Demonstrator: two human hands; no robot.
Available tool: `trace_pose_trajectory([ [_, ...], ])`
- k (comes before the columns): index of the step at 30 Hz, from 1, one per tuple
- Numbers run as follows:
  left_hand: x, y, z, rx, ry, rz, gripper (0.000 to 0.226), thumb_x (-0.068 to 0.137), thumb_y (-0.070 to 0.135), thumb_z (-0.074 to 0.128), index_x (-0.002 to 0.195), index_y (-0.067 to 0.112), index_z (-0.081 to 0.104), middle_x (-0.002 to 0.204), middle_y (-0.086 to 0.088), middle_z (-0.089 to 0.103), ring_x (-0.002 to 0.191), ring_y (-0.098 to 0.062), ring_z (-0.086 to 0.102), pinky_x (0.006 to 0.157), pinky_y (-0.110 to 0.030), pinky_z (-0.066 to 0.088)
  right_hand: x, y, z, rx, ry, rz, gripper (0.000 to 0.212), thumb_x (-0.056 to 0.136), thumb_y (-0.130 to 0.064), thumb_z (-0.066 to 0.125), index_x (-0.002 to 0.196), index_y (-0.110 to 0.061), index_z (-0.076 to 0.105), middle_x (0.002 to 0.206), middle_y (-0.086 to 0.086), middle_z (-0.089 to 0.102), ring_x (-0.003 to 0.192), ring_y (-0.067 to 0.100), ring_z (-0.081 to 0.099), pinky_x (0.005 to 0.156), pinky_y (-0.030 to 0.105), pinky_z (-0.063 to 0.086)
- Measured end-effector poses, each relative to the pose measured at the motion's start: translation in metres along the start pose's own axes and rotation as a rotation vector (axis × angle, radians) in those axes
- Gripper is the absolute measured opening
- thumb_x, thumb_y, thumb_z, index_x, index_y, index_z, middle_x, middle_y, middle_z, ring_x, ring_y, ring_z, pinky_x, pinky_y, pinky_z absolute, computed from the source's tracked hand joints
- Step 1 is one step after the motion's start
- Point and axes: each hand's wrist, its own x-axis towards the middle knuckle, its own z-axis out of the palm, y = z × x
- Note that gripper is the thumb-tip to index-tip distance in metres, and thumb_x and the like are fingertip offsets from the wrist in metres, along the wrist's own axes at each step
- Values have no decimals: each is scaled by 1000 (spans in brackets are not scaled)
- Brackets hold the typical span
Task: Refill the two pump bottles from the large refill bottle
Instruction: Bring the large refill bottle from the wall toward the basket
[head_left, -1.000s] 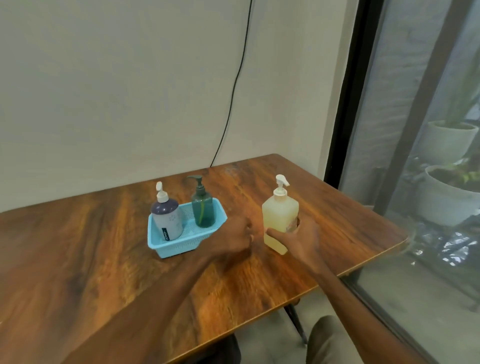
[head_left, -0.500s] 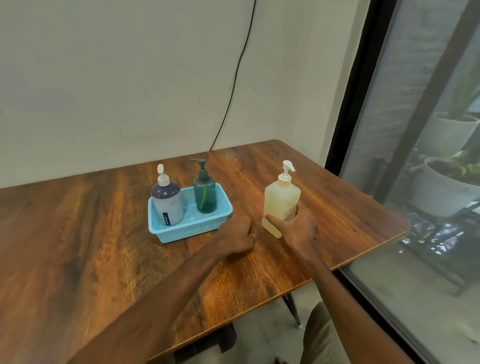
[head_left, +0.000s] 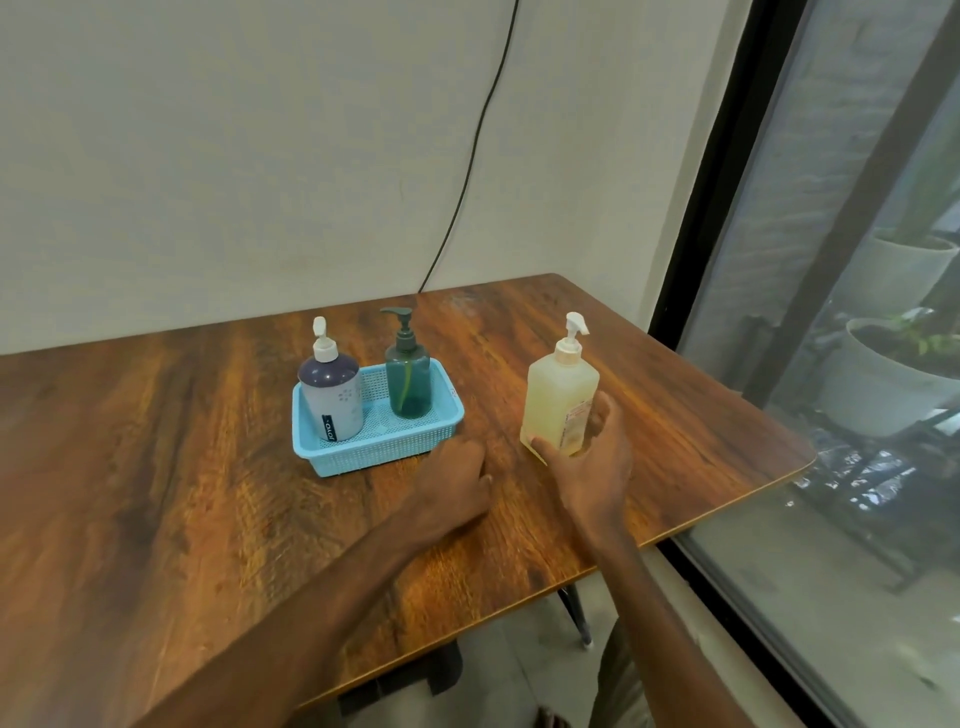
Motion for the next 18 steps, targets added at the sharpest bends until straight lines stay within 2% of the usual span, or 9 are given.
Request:
trace_pose_trajectory([
  [2, -11, -8, -2, -16, 58, 15, 12, 102, 25, 64, 103, 13, 63, 107, -2, 65, 94, -16, 60, 82, -32, 56, -21, -2, 0, 17, 85, -46, 96, 70, -32, 91, 147, -27, 34, 148, -5, 46, 135, 14, 46, 108, 42, 48],
  [5, -28, -22, -6, 5, 164, 10, 15, 104, 21, 60, 115, 12, 65, 120, -3, 64, 105, -20, 62, 85, -35, 57, -51, -12, 9, 47, 126, -191, 71, 78, -22, 86, 136, -27, 45, 135, -9, 50, 124, 8, 49, 100, 35, 52],
  [7, -41, -31, -10, 38, 218, -18, 26, 103, 15, 59, 129, 13, 61, 136, -5, 60, 118, -25, 62, 89, -38, 59, -61, -19, 20, 39, 40, -282, 56, 83, -21, 82, 129, -29, 52, 128, -11, 54, 115, 5, 53, 93, 35, 56],
  [10, -58, -48, -16, 86, 222, -100, 53, 106, 15, 56, 156, 16, 40, 167, -8, 35, 146, -29, 47, 107, -43, 52, -57, -25, 44, -18, -195, -297, 52, 90, -34, 74, 136, -37, 49, 140, -12, 51, 122, 10, 56, 97, 41, 56],
  [12, -64, -60, -21, 84, 226, -165, 60, 108, 17, 53, 163, 21, 30, 172, -8, 25, 152, -30, 40, 112, -47, 49, -47, -28, 60, -67, -315, -272, 56, 93, -40, 68, 143, -42, 44, 151, -10, 45, 132, 14, 52, 105, 46, 52],
  [14, -68, -75, -24, 82, 225, -200, 61, 109, 17, 51, 164, 24, 26, 173, -8, 23, 153, -31, 38, 114, -48, 48, -38, -31, 73, -128, -372, -285, 54, 96, -37, 66, 146, -38, 47, 156, -6, 43, 139, 16, 46, 113, 45, 45],
  [16, -70, -88, -27, 88, 235, -206, 60, 109, 15, 50, 164, 25, 28, 172, -10, 26, 152, -33, 40, 114, -48, 48, -29, -35, 79, -163, -393, -320, 46, 97, -28, 65, 143, -29, 56, 152, -2, 50, 138, 16, 47, 116, 33, 37],
  [18, -68, -98, -31, 119, 248, -206, 58, 108, 15, 52, 163, 23, 33, 170, -10, 33, 148, -33, 46, 111, -45, 51, -24, -39, 82, -166, -388, -349, 38, 98, -21, 65, 136, -23, 64, 142, 0, 60, 128, 16, 56, 106, 24, 38],
])
